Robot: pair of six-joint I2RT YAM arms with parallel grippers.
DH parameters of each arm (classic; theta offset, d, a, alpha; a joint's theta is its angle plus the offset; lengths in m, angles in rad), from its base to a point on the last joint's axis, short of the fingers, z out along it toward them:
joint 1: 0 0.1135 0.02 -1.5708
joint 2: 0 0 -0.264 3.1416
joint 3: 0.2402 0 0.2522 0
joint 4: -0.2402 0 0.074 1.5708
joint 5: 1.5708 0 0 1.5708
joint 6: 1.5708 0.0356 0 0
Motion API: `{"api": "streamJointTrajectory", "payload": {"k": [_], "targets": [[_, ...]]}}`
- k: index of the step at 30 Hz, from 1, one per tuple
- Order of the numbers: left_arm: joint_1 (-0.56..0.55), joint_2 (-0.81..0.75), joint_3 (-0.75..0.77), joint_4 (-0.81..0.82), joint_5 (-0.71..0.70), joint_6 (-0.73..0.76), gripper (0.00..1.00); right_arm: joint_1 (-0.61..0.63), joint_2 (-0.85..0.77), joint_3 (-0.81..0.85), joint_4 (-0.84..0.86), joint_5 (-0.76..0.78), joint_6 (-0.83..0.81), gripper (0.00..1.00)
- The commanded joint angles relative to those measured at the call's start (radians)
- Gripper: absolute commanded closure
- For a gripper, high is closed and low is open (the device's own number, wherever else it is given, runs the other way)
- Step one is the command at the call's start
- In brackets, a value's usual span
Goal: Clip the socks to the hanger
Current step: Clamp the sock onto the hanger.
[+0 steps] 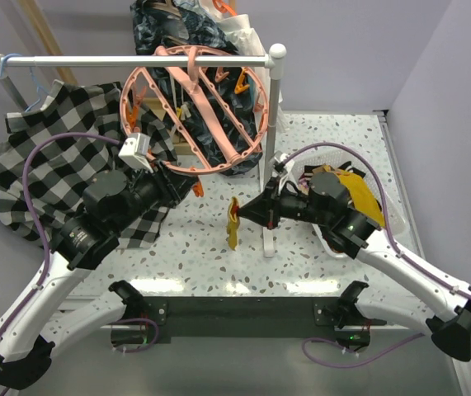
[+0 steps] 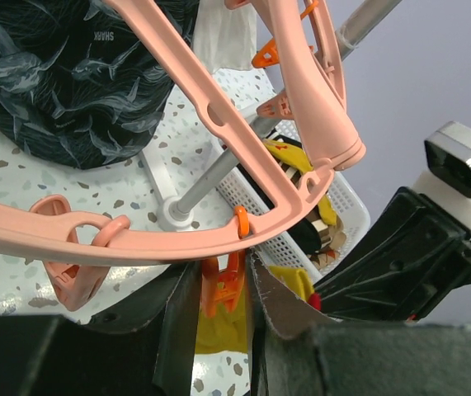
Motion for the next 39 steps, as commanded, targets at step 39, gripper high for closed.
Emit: {"api": "streamJointTrajectory", "payload": {"k": [39], "targets": [[0.000,0.006,-0.022,0.143,0.038,-0.008,0.98,0.107,0.253,0.205,0.163,0.151,0.072,1.00]]}}
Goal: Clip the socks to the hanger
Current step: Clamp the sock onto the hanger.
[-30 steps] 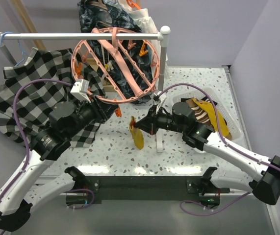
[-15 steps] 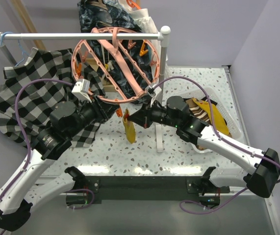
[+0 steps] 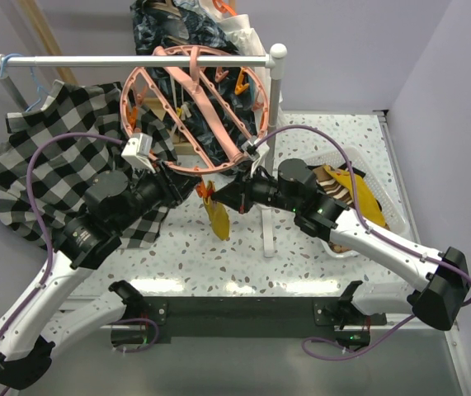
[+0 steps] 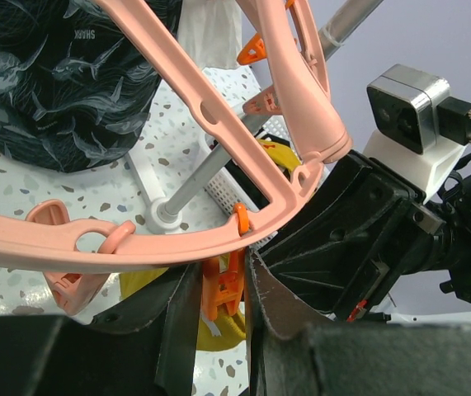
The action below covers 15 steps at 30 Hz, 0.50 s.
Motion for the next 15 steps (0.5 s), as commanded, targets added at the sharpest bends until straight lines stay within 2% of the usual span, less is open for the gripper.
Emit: {"api": "streamJointTrajectory", "payload": {"k": [1,15], "targets": [[0.000,0.003,0.000,0.094,0.002,0.003,0.98,0.007,-0.014,0.046,0.049,-0.006,0.005,1.00],[0.001,-0.008,-0.015,0.097,0.003,-0.001,0.97,0.009,-0.010,0.060,0.092,0.023,0.063,1.00]]}}
